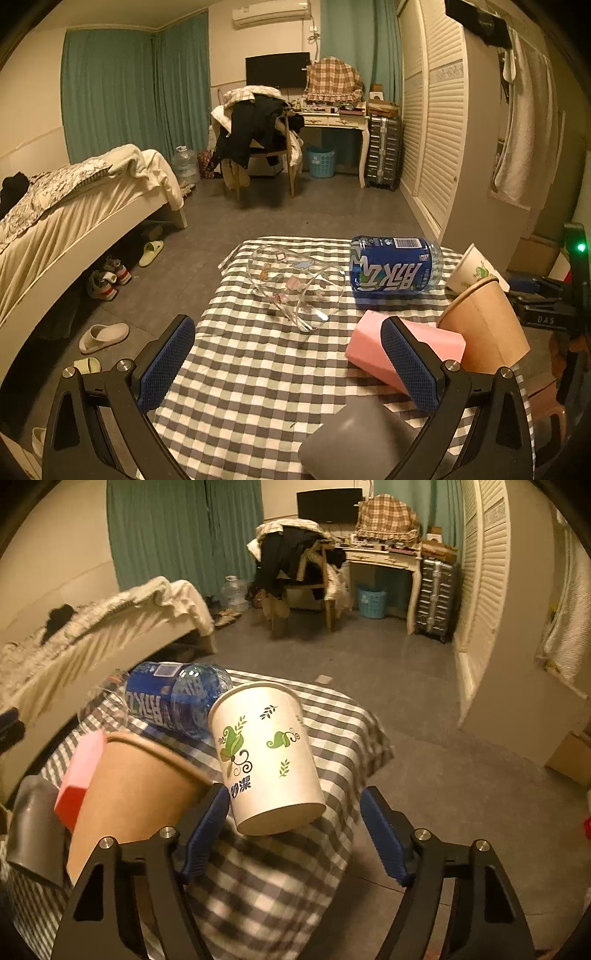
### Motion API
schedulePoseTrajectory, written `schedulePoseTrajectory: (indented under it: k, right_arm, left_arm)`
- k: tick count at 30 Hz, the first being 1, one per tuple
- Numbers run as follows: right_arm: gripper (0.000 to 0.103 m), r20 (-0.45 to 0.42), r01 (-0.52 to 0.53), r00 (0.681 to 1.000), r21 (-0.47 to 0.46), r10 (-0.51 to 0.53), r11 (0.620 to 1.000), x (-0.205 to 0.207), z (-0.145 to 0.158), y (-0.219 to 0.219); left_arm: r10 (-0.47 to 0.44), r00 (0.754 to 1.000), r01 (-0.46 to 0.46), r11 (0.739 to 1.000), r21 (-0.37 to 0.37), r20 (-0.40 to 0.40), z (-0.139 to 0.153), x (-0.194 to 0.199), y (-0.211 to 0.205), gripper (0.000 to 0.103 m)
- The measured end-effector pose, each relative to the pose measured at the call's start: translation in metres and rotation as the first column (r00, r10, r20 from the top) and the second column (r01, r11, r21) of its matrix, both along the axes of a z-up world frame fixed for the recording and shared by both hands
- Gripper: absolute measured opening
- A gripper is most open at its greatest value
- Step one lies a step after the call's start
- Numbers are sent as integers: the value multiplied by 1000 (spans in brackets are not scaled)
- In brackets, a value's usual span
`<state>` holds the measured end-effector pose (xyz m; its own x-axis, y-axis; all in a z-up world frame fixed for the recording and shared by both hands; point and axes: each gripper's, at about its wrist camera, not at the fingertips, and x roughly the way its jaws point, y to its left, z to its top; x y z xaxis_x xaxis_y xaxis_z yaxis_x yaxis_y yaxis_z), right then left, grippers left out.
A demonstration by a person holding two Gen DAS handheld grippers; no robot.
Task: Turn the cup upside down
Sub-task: 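Reach the right gripper to the white leaf-print cup and grasp it, then lift the white cup with the right gripper and rotate it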
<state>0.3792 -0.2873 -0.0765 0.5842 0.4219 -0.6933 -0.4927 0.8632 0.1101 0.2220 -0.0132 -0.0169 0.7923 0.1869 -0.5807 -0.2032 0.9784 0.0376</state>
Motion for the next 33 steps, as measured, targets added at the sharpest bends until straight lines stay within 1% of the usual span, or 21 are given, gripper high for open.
schedulePoseTrajectory:
  k: [3,7,11,14,18,20,23,24,25,27,29,30,33]
  right_arm:
    - [71,-22,-31,999,31,32,999,8,-6,6]
    - [57,-50,-58,997,59,61,997,15,-12,11]
    - [57,-53,-68,996,107,74,992,11,-11,11]
    - [56,-28,-36,999,103,39,994,1,0,8]
    - [56,28,17,999,60,-18,998,-24,33,3]
    - [56,63,33,997,34,-35,999,-45,56,4]
    - [56,96,60,993,20,-62,998,-87,90,8]
    - [56,125,86,988,1,-85,996,-111,106,12]
    - [56,138,96,986,-4,-94,995,-124,114,16]
    - [56,182,127,976,-21,-122,992,-167,133,26]
    - [56,230,155,963,-47,-140,987,-207,146,41]
    - [56,255,169,955,-57,-149,984,-235,152,52]
    - [56,262,182,951,-38,-166,983,-286,157,71]
  left_arm:
    - [-18,1000,18,1000,16,0,0,3,-3,103]
    - [-36,999,36,999,19,-3,-2,5,-5,103]
    - [-37,999,37,999,20,-11,-6,5,-5,103]
    - [-29,999,29,999,12,-15,-5,1,-3,103]
    - [-30,1000,30,1000,1,0,7,-14,-3,103]
    - [-37,999,37,999,-4,8,16,-27,-4,103]
    - [-43,999,43,999,4,31,33,-53,-6,103]
    - [-44,998,44,999,7,36,38,-61,-7,103]
    - [-47,998,47,999,8,44,43,-71,-7,103]
    - [-56,997,55,998,14,61,54,-93,-7,103]
    - [-71,995,70,997,23,74,63,-115,-7,103]
    - [-80,994,78,997,27,79,67,-127,-6,103]
    - [-84,992,82,996,27,90,72,-158,2,103]
